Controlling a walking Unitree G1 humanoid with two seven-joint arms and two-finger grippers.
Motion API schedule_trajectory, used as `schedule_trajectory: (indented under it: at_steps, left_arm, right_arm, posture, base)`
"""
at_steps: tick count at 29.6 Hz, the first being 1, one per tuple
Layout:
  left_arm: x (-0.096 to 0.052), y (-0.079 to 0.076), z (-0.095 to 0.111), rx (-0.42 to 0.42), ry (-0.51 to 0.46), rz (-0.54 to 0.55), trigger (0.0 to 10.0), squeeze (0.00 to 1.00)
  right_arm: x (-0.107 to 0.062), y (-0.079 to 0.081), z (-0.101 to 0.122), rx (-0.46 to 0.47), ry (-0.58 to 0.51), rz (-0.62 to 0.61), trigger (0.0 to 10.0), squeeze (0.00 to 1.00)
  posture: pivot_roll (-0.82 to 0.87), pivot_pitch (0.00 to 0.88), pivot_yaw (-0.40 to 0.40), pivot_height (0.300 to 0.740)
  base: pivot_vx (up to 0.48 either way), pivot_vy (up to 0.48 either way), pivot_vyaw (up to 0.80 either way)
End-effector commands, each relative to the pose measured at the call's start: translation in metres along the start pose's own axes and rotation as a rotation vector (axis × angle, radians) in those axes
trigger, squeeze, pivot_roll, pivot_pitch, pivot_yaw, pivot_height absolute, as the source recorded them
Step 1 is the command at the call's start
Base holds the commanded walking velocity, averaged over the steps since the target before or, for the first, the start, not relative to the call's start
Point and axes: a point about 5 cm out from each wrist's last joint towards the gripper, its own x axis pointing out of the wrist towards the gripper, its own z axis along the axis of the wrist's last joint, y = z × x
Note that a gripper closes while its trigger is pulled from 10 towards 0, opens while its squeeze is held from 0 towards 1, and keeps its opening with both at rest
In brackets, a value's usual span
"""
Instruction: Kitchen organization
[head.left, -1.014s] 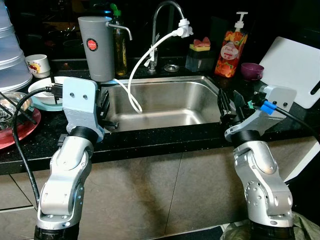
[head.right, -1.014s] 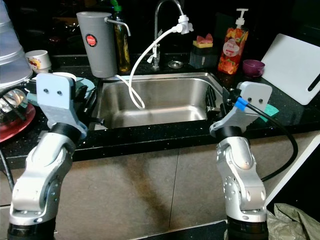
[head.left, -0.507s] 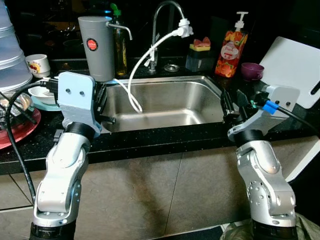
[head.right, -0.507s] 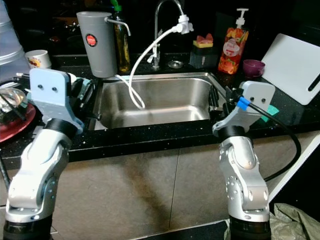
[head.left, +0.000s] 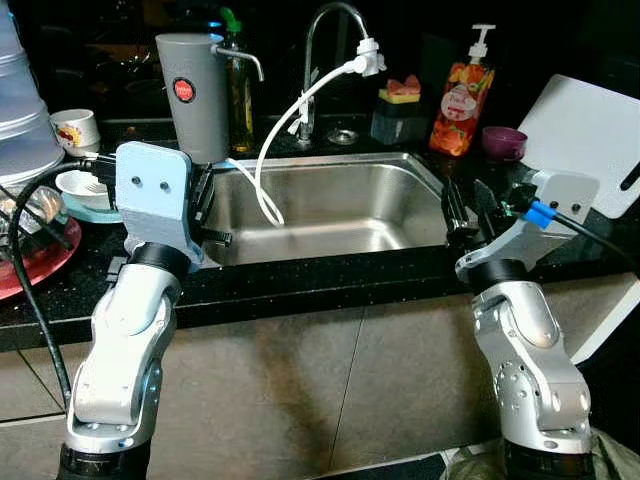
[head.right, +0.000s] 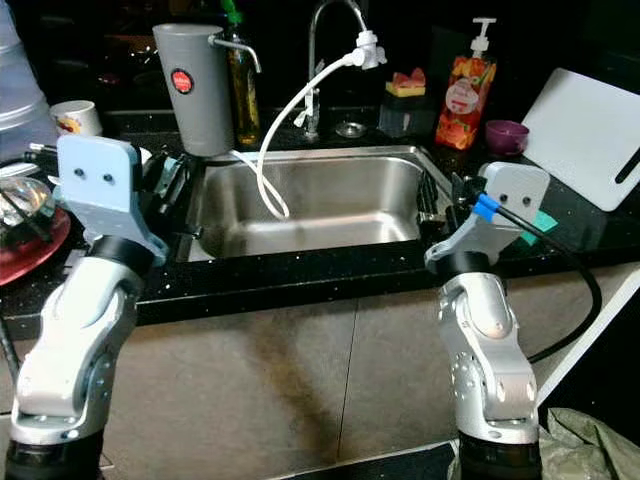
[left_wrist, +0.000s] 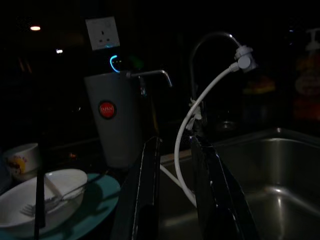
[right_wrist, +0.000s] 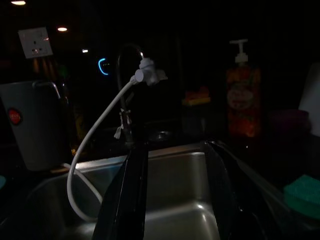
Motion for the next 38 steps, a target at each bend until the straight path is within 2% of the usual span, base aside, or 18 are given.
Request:
schedule_trajectory:
  at_steps: [1,24,38]
  left_arm:
    - [0.0003,-0.0018,-0.0021,0.012,0.005,-0.015,10.0,0.00]
    - [-0.0004,-0.0019,-0.0048,0.024,0.008,-0.018,10.0,0.00]
    - [-0.0028,-0.0050,-0.0057,0.020,0.016,-0.030,10.0,0.00]
  right_arm:
    - [-0.0009,-0.0023,-0.0009,0.000,-0.002,-0.008,10.0,0.00]
    - [-0.0011,-0.0028,-0.0022,0.001,0.000,-0.011,10.0,0.00]
    - [-0.0013,-0.0025,-0.0031,0.004,0.003,-0.008,10.0,0.00]
  posture:
    - [0.06,0.135,-0.043,0.740]
    - [0.06,0.132,-0.041,0.740]
    - [0.06,0.137,-0.042,0.740]
  base:
    - [0.334,0.000,0.00]
    - [0.389,0.000,0.00]
    - [0.000,0.000,0.00]
